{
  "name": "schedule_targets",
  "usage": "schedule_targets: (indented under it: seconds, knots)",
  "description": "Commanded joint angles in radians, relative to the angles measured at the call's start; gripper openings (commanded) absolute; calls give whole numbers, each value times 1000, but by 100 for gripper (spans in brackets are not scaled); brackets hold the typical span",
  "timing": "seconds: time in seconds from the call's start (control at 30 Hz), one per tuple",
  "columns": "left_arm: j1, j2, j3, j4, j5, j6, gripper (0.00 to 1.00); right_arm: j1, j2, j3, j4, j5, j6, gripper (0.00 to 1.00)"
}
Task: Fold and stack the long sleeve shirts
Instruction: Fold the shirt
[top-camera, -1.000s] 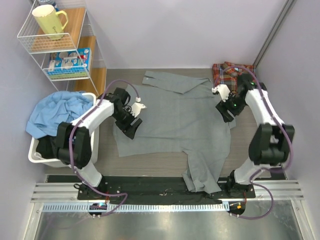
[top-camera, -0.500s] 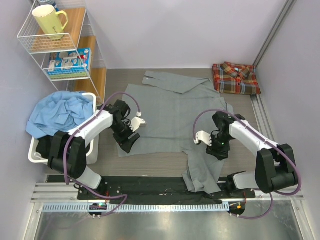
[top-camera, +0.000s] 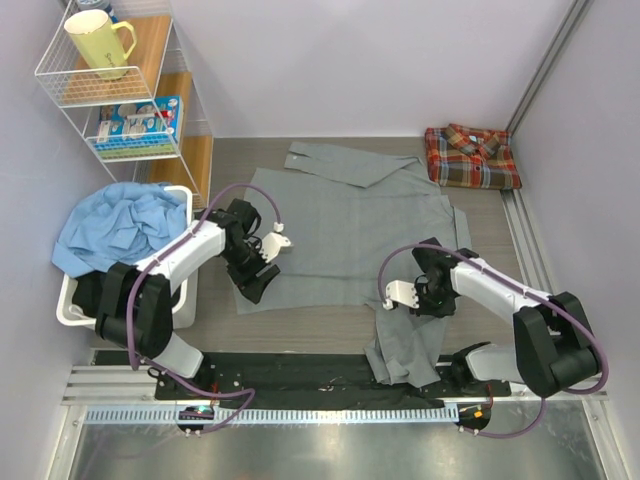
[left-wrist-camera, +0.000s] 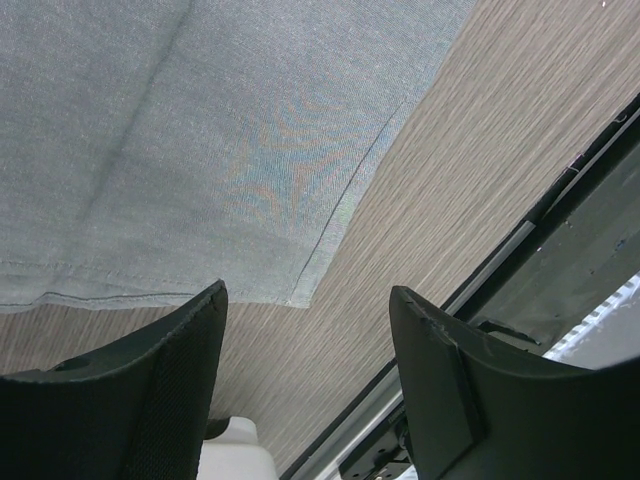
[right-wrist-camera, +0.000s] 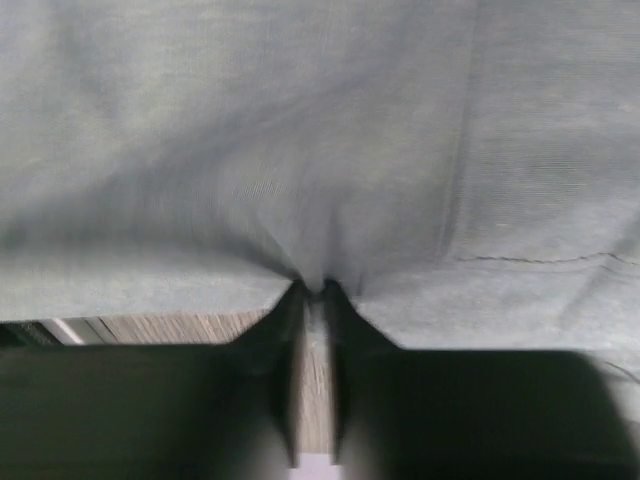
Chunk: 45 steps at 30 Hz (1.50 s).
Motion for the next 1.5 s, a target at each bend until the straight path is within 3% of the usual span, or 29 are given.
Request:
schedule_targets:
  seconds: [0.0,0.07,0.33,0.5,0.8,0.97,1.2,1.47]
  knots:
    - [-12,-74,-15,5,34,75,64,11,14,-37,117,32,35,8]
    - [-42,-107,-59,21,19,126,61,11,14,-17,109,32,56,1]
    - [-145,-194,-197,101,-145,211,52,13,-87,11,26,2,99,1]
    - [-157,-190,-265,184,-247,217,56,10,-122,2,11,5,116,1]
    - [-199,-188,-386,267,-290,261,48,4,-156,14,-24,2,148,1]
    - [-217,-203,-434,308,-320,255,34,4,-196,12,-58,3,147,1]
    - [-220,-294,-411,212,-270,249,0,4,-250,31,-127,-10,165,1]
    - [-216,-449,-336,23,-218,298,0,2,-376,86,-211,-17,194,1]
